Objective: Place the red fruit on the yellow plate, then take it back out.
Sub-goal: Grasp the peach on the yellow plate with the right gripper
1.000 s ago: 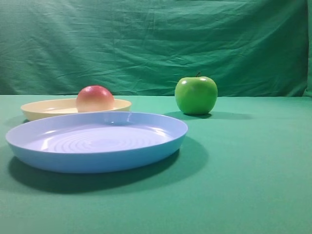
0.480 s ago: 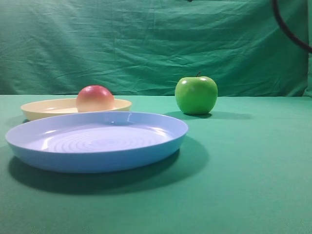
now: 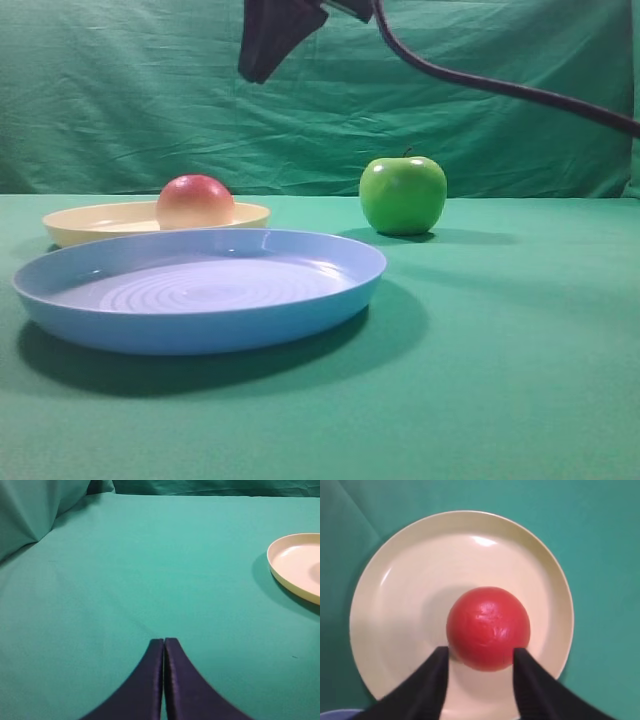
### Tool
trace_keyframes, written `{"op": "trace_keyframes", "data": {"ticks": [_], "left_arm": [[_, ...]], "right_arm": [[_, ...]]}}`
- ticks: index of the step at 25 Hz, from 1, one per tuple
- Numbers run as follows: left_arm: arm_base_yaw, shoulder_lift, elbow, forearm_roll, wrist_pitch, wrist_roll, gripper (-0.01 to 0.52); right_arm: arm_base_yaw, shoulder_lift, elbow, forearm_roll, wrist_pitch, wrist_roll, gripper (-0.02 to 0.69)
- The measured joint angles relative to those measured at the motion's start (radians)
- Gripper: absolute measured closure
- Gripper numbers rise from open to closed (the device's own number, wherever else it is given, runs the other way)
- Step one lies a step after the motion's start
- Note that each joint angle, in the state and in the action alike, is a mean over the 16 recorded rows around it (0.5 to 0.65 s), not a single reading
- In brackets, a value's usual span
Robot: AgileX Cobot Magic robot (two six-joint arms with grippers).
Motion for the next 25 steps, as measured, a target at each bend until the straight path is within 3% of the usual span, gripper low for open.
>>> {"op": "trace_keyframes", "data": {"ticks": [6, 11, 17, 25], "left_arm": [[0.000, 0.000, 0.000, 0.000, 0.000, 0.000, 0.514], [0.000, 0.000, 0.000, 0.000, 0.000, 0.000, 0.514], [0.000, 0.000, 0.000, 0.000, 0.000, 0.000, 0.514], [0.000, 0.000, 0.000, 0.000, 0.000, 0.000, 0.514]], "right_arm": [[0.007, 0.077, -0.020, 0.020, -0.082, -0.018, 0.094], [0.008, 0.125, -0.021, 0.044, -0.138, -0.031, 0.004], [0.008, 0.170, -0.023, 0.066, -0.169, -0.048, 0.040], [0.008, 0.191, -0.042, 0.051, -0.132, -0.059, 0.246]]}}
